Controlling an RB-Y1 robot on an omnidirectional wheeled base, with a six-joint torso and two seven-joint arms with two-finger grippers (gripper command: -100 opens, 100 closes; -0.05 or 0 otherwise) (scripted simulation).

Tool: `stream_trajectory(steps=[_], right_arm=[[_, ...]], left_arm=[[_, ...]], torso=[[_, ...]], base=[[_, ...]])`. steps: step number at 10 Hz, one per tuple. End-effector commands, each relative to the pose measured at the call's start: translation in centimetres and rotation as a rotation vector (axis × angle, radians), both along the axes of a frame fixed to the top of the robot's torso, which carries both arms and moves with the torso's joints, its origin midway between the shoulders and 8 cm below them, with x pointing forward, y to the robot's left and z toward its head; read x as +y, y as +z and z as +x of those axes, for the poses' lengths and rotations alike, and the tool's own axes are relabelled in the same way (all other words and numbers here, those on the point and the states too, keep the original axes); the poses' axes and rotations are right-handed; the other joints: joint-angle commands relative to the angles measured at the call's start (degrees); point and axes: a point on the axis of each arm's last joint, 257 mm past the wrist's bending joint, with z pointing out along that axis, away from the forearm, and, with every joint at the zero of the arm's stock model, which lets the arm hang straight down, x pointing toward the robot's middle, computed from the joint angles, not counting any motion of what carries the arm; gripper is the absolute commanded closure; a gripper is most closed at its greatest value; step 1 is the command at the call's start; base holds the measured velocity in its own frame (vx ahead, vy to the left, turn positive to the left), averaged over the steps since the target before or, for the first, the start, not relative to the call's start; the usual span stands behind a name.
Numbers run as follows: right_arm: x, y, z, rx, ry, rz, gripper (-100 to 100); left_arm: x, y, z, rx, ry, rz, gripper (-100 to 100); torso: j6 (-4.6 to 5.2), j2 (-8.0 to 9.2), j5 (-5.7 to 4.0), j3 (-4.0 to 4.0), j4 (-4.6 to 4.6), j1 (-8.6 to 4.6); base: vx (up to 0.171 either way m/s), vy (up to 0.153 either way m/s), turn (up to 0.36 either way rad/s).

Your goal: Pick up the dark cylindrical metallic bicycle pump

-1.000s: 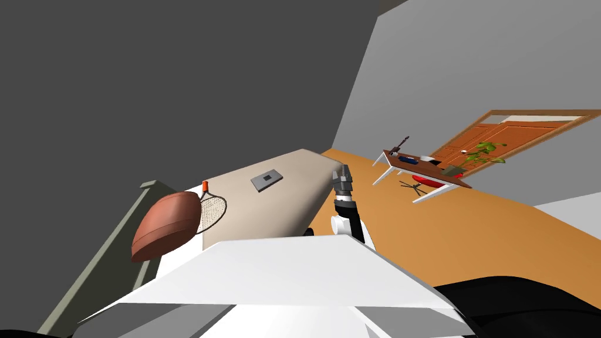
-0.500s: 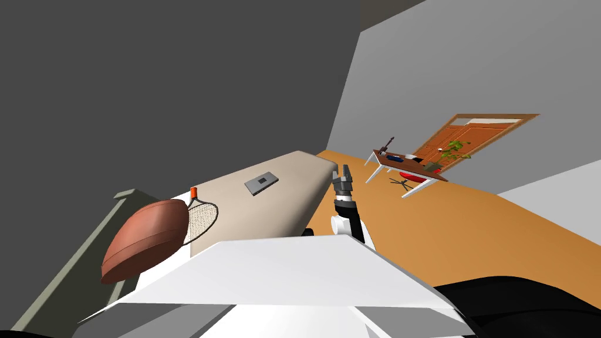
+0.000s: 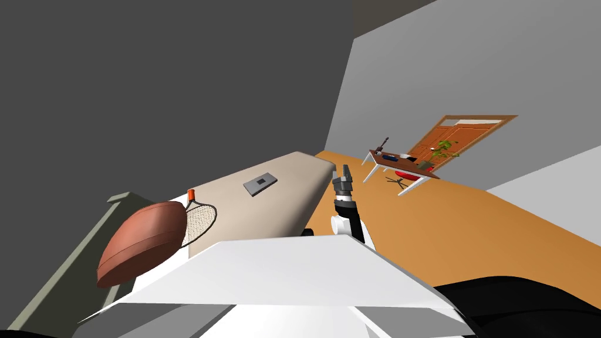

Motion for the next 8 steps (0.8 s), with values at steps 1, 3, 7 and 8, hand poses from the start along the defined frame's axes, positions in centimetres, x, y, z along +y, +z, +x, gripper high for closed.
stream_trajectory(steps=[1, 3, 7, 8], right_arm=[[0.0, 0.0, 0.0, 0.000, 0.000, 0.000, 0], [0.0, 0.0, 0.0, 0.000, 0.000, 0.000, 0], [0.0, 0.0, 0.0, 0.000, 0.000, 0.000, 0], [0.0, 0.0, 0.0, 0.000, 0.000, 0.000, 0]], left_arm=[[-0.7, -1.1, 0.8, -0.021, 0.007, 0.000, -100], [-2.0, -2.6, 2.3, -0.052, 0.014, -0.004, -100], [-2.0, -2.1, 3.7, -0.078, 0.010, -0.007, 100], [-2.0, -2.1, 3.6, -0.076, 0.010, -0.006, 100]], torso=[[0.00, 0.00, 0.00, 0.00, 0.00, 0.00], [-0.13, 0.51, 0.16, 0.25, 0.02, 0.30], [-0.54, 0.40, 0.41, 0.05, -0.32, 0.82], [-0.50, 0.39, 0.45, 0.06, -0.30, 0.90]], base=[[-0.145, 0.042, -0.055], [-0.175, 0.049, -0.064], [-0.018, 0.002, -0.014], [0.000, 0.000, 0.000]])
